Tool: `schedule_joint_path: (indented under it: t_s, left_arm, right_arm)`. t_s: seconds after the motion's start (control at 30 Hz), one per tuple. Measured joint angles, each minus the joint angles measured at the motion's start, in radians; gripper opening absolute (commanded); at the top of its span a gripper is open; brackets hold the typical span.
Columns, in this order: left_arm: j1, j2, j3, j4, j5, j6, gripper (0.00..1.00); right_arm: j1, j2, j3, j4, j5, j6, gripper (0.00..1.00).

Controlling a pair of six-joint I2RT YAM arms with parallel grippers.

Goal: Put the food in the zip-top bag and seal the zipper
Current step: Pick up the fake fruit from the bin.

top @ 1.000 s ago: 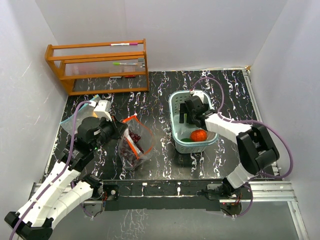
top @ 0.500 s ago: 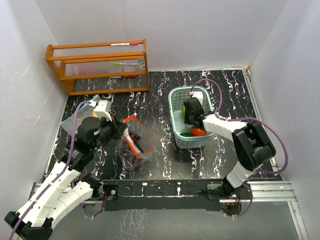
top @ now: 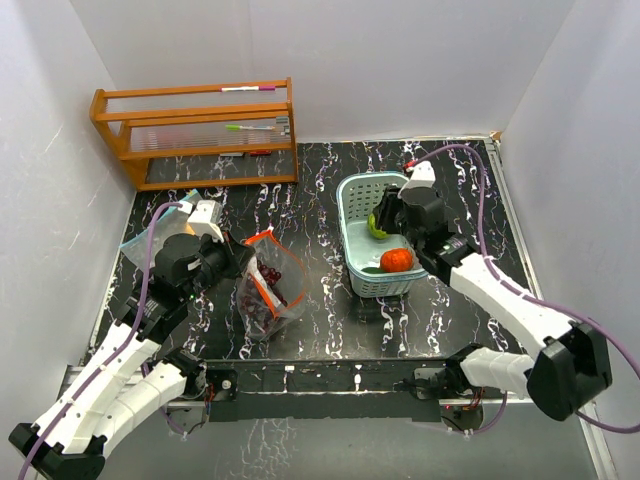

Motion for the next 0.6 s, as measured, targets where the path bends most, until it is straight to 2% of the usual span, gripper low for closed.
schedule_joint_path:
  t_s: [0.03, 0.2, 0.4, 0.6]
  left_arm:
    - [0.0, 0.0, 0.0, 0.0, 0.001, 0.0, 0.0]
    - [0.0, 0.0, 0.0, 0.004, 0.008, -0.008, 0.0]
    - [0.0, 0.0, 0.0, 0.004, 0.017, -0.016, 0.0]
    - [0.0, 0.0, 0.0, 0.004, 0.017, -0.014, 0.0]
  right_arm:
    - [0.002, -0.022, 0.0, 0.0, -0.014, -0.002, 0.39]
    - [0.005, -0.05, 0.003, -0.005, -0.031, -0.015, 0.71]
    - [0.005, 0.209, 0.143, -0.072, 0.026, -0.051, 0.98]
    - [0.002, 0.401, 0.207, -0.123, 0.098, -0.054, 0.99]
